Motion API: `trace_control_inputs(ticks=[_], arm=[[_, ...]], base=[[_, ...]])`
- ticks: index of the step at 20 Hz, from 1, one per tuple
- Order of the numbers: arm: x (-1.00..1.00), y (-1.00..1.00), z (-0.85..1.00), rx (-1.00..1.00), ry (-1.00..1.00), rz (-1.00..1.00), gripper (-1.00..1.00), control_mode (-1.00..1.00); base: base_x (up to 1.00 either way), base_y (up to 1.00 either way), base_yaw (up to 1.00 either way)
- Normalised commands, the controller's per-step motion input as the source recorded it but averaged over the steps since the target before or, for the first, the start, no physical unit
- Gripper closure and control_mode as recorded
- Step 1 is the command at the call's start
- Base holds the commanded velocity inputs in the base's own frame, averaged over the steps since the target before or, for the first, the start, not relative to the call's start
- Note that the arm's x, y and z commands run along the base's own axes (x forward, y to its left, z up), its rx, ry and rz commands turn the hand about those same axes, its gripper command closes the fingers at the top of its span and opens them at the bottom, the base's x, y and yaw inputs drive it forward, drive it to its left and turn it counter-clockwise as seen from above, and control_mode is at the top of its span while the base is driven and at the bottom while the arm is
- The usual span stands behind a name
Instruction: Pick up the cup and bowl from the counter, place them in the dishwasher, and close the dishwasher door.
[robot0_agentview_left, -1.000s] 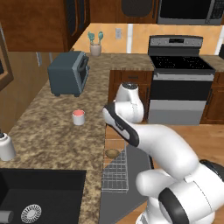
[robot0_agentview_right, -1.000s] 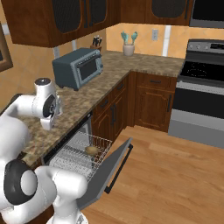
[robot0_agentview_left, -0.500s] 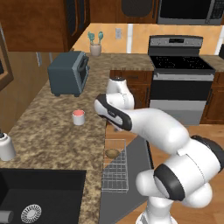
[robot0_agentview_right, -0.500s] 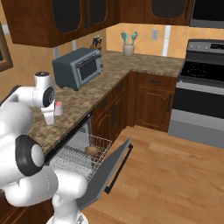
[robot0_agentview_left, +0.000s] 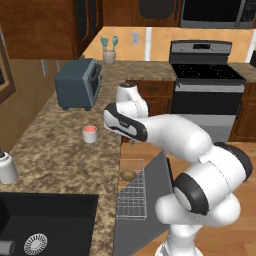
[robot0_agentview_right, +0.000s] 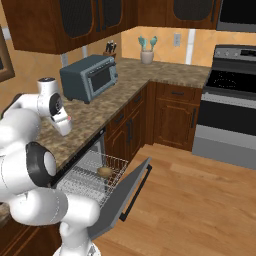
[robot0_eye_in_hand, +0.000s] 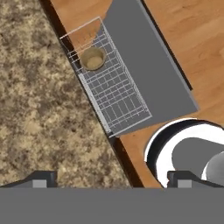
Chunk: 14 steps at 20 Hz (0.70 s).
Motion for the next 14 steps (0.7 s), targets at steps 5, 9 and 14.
trace_control_inputs(ticks=[5, 9, 14], arm=[[0.00, 0.00, -0.02, -0.02, -0.15, 0.13, -1.00, -1.00], [0.02, 0.05, -0.05, 0.00, -0.08, 0.00, -1.00, -1.00], [0.24, 0.16, 0.00, 0.06, 0.03, 0.00, -1.00, -1.00]], base=[[0.00, 0.00, 0.00], [0.00, 0.00, 0.00], [0.00, 0.00, 0.00]])
